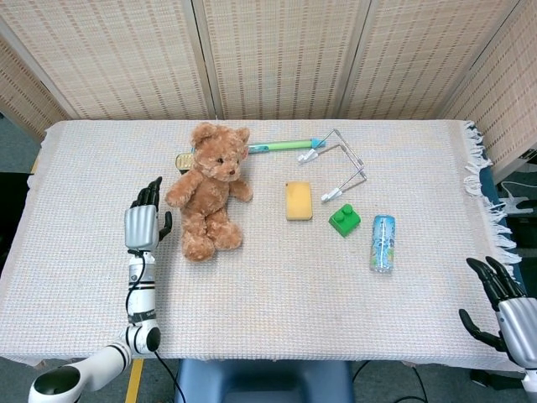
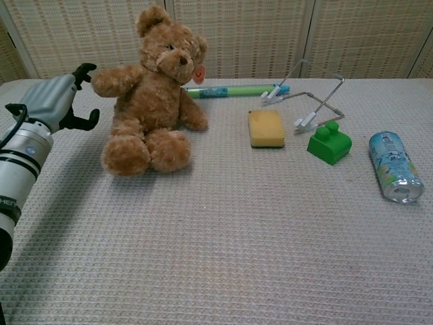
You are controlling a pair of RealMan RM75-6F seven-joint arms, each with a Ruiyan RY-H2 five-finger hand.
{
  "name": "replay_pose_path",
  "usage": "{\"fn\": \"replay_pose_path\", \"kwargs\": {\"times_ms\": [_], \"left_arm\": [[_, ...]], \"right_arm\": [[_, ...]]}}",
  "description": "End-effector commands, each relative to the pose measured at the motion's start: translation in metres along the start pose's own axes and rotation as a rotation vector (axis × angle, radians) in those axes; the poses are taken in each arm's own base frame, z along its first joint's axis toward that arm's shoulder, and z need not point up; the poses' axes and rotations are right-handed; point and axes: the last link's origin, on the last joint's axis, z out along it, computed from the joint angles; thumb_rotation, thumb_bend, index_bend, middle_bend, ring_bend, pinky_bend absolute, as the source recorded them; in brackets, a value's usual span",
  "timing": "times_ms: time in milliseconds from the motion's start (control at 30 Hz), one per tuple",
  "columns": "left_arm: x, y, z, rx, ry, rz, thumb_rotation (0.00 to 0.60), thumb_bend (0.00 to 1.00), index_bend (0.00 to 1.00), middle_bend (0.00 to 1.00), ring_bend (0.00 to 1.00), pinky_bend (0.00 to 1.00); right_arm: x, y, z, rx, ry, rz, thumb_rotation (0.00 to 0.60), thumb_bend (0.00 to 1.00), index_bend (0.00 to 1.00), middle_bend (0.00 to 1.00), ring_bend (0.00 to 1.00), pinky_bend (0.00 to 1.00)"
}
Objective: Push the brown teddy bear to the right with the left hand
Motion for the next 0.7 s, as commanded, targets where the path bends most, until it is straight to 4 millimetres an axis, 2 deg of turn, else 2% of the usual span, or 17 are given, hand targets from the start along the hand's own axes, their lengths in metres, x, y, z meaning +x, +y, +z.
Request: {"fn": "replay_pose_path", "kwargs": {"times_ms": [33,200,300,433,533,600,700], "left_arm": [[0.009,-0.009,-0.006,-0.019,0.015,-0.012,0.6,0.47,0.0,0.07,0.12,0.38],[0.037,-0.031,-0.036,-0.137,0.058,-0.019,0.6,0.47,0.02,0.09,0.13,0.38],[0.055,-0.05,-0.068,-0.203,0.039,-0.036,0.6,0.47,0.06,0.13,0.15,0.38],[0.07,-0.077,-0.118,-0.243,-0.111,-0.001,0.6,0.47,0.15,0.17,0.16,0.38],[0.082,-0.086,-0.143,-0.25,-0.169,0.022,0.6,0.47,0.19,0.2,0.17,0.38],[0.086,-0.089,-0.155,-0.243,-0.176,0.015,0.6,0.47,0.2,0.21,0.17,0.38],[0.09,-0.09,-0.162,-0.225,-0.178,0.003,0.6,0.47,0.21,0.22,0.17,0.38]], "right_arm": [[0.0,0.0,0.0,0.0,-0.002,0.0,0.6,0.27,0.0,0.09,0.0,0.24],[-0.001,-0.001,0.001,0.001,-0.003,0.0,0.6,0.27,0.0,0.09,0.0,0.24],[-0.001,-0.001,0.001,0.001,-0.003,-0.001,0.6,0.27,0.0,0.09,0.0,0.25],[-0.004,-0.002,0.0,0.006,-0.007,-0.007,0.6,0.27,0.0,0.09,0.0,0.25],[-0.007,-0.003,0.0,0.005,-0.016,-0.018,0.6,0.27,0.0,0.09,0.0,0.25],[-0.009,-0.003,0.001,0.003,-0.027,-0.025,0.6,0.27,0.0,0.09,0.0,0.25],[-0.013,-0.004,0.001,-0.003,-0.047,-0.041,0.6,0.27,0.0,0.09,0.0,0.25]]}}
